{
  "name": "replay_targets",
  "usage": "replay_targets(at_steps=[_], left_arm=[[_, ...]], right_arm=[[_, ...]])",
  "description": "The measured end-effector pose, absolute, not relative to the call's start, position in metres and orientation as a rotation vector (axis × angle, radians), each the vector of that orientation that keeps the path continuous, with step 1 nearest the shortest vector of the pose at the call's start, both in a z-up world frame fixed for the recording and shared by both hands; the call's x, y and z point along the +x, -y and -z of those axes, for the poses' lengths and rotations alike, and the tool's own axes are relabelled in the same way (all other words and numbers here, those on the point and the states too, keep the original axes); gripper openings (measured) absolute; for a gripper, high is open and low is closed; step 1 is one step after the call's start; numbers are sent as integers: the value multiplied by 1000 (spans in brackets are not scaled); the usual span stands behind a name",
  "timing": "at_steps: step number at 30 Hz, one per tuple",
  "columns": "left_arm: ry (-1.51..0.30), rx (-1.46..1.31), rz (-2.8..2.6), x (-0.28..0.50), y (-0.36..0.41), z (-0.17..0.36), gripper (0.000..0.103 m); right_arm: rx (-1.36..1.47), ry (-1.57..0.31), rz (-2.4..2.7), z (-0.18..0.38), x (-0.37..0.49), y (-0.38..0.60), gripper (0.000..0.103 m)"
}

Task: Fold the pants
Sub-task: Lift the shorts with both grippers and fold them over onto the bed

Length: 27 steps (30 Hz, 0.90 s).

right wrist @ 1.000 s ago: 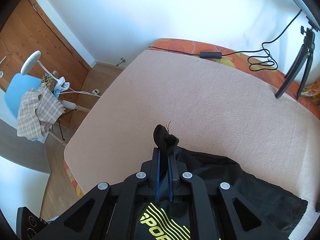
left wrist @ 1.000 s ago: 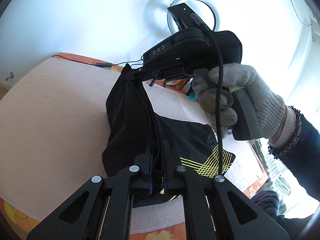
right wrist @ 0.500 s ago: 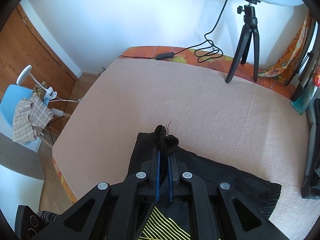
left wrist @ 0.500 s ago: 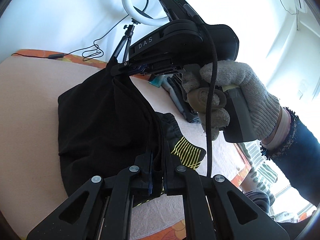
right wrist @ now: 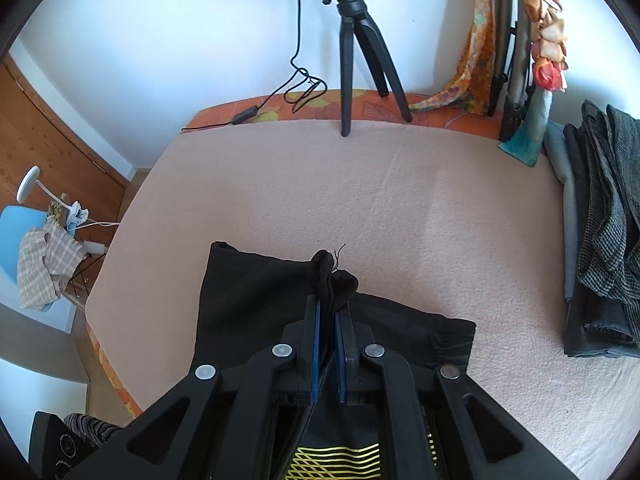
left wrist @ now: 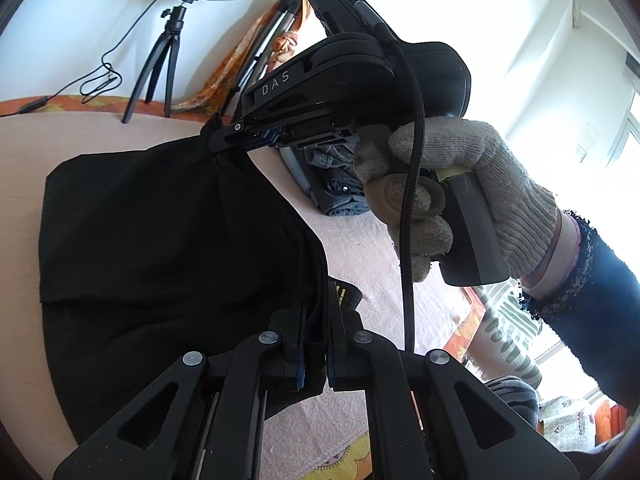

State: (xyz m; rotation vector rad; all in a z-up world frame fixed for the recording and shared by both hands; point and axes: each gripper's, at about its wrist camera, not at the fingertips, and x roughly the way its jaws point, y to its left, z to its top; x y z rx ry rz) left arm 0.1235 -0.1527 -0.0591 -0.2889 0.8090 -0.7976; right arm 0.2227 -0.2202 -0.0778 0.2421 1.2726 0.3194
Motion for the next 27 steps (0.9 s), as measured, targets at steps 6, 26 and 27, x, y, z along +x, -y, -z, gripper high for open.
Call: replay_targets(at_steps=[6, 26, 27], left_arm=[[-837, -258, 827, 131, 188, 71, 6], [-914, -163, 839, 129, 228, 79, 14], [-917, -164, 847, 127, 227, 78, 14]], right_arm=[[279, -1278, -287, 91, 217, 250, 4], [297, -1283, -257, 125, 222, 290, 5], [297, -1286, -254, 126, 222, 291, 5]])
